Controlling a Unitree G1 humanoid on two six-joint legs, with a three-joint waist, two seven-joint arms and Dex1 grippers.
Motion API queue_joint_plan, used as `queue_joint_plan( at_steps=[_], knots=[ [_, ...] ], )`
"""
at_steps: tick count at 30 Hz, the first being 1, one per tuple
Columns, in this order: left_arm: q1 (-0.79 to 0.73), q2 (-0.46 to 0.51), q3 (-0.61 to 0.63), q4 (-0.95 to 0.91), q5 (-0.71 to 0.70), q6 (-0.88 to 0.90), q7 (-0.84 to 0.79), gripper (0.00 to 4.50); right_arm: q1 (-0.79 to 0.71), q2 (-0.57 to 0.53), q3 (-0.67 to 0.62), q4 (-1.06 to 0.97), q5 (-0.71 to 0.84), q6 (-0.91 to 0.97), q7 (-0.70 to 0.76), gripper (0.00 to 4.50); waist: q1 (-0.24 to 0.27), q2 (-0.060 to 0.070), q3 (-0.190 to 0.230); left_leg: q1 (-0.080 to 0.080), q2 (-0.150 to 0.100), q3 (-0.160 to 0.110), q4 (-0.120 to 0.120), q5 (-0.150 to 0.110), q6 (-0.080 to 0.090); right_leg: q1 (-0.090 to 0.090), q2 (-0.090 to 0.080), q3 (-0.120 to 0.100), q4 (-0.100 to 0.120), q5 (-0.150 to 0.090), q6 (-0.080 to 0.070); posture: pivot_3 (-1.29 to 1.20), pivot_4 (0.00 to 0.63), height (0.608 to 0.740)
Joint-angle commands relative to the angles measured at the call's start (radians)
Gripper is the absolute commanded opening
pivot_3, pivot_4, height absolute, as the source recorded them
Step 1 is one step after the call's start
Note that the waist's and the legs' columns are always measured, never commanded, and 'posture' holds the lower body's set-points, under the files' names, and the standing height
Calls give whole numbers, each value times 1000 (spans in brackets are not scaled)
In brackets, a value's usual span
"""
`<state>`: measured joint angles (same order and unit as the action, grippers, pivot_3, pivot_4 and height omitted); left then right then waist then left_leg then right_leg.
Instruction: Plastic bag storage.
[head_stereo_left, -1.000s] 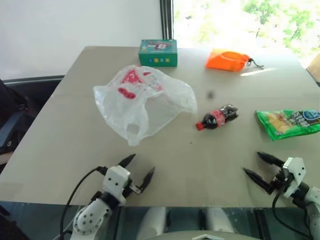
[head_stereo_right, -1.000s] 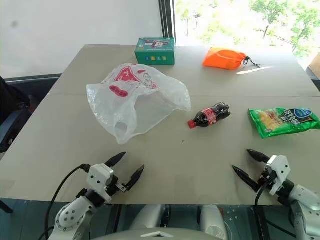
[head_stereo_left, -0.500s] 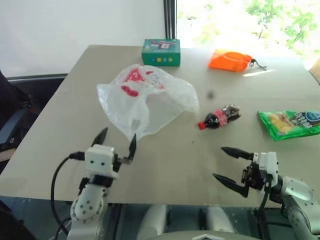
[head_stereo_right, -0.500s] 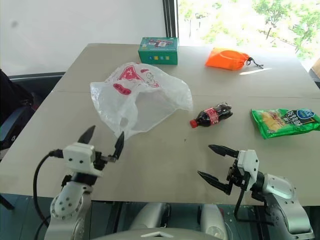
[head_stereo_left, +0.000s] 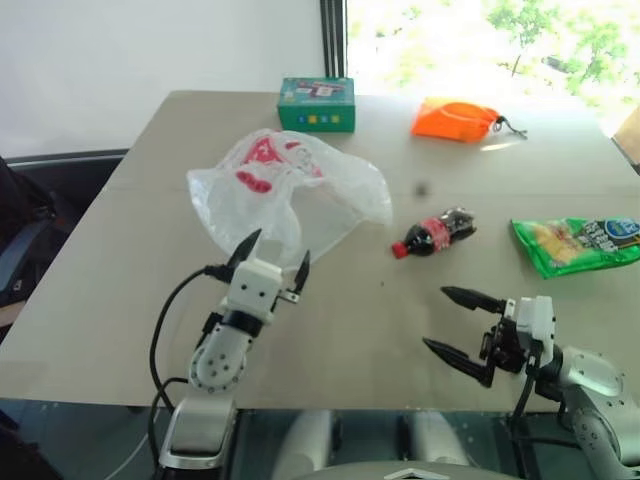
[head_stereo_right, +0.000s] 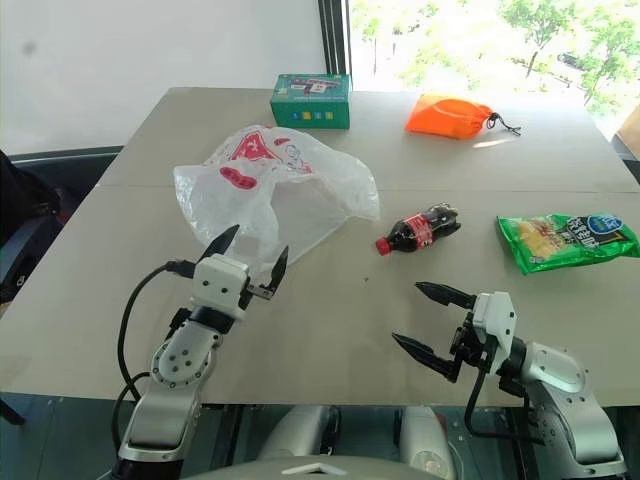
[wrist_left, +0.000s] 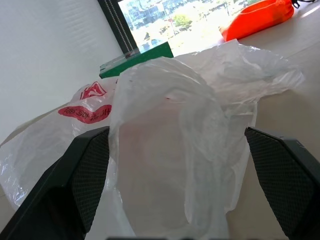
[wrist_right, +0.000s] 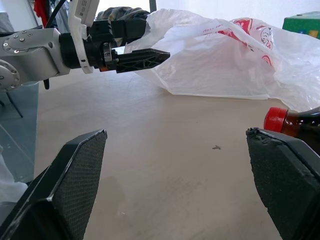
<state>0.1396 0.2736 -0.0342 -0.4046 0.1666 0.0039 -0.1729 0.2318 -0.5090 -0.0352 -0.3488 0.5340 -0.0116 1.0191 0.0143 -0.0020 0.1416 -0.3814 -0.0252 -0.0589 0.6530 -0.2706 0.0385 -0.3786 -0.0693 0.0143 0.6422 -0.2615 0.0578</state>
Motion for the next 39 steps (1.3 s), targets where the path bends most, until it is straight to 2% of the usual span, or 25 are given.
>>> queue_joint_plan(
  at_steps=[1,6,9,10,11,13,17,18,22,27,30,34,39],
  knots=[
    [-26,-14,33,14,10,7,38,4457,4,10,-6,-18,1,-25,-7,4500,1,0,0,0,0,0,0,0,0,0,0,0,0,0,0,0,150,740],
    [-82,-41,35,62,-5,44,43,4457,-3,21,-1,-11,-6,-31,-10,4500,0,-1,0,0,0,-1,0,0,0,0,0,-1,0,0,0,0,150,740],
    [-110,-49,42,81,6,8,63,3711,-8,27,-4,-6,-6,-34,-11,4500,0,-1,0,0,0,-1,0,0,0,0,0,-1,0,0,0,0,150,740],
    [-111,-53,46,81,-1,0,65,3420,-10,31,-9,-3,-5,-35,-16,4500,0,-1,0,0,0,-1,0,0,0,0,0,-1,0,0,0,0,150,740],
    [-110,-55,48,80,-6,-5,66,2877,-12,33,-13,-1,-5,-36,-19,4500,0,-1,0,0,0,0,0,0,0,0,0,-1,0,0,0,0,150,740],
    [-98,-61,48,76,-17,-10,62,2157,-29,43,-23,14,-12,-45,-36,4500,-1,-1,0,0,0,0,0,0,0,0,0,0,0,0,0,0,150,740],
    [-78,-65,43,61,-34,-19,51,192,-133,55,-45,106,-121,-100,-129,4500,-2,-1,0,0,0,0,0,0,0,0,0,0,1,0,0,0,150,740],
    [-74,-68,46,57,-50,-15,44,77,-172,47,-47,136,-160,-113,-151,4500,-1,-1,1,0,0,0,0,0,0,0,0,0,1,0,0,0,150,740],
    [-68,-79,66,53,-130,-9,16,77,-334,-31,-5,220,-345,-78,-225,4500,-1,0,1,0,-1,0,0,1,-1,-1,0,0,1,0,0,0,150,740],
    [-62,-70,90,37,-180,-3,-9,77,-578,-181,95,413,-616,-193,-236,4500,-2,0,1,0,-1,1,0,4,-6,-2,0,0,1,0,0,0,150,740],
    [-48,-63,93,39,-189,-7,-23,77,-733,-260,200,559,-763,-315,-188,4500,-1,0,2,-1,-1,2,0,4,-6,-2,1,1,1,0,0,0,150,740],
    [-42,-60,93,48,-186,-17,-27,77,-909,-270,331,705,-845,-397,-79,4500,-16,0,3,-1,-1,5,0,4,-6,-2,0,3,1,0,0,0,150,740],
    [-48,-56,90,53,-168,-31,-22,77,-1080,-176,445,904,-925,-458,-51,4500,-26,-1,4,-1,0,4,0,4,-6,-3,1,2,0,0,0,0,150,740]
  ],
)
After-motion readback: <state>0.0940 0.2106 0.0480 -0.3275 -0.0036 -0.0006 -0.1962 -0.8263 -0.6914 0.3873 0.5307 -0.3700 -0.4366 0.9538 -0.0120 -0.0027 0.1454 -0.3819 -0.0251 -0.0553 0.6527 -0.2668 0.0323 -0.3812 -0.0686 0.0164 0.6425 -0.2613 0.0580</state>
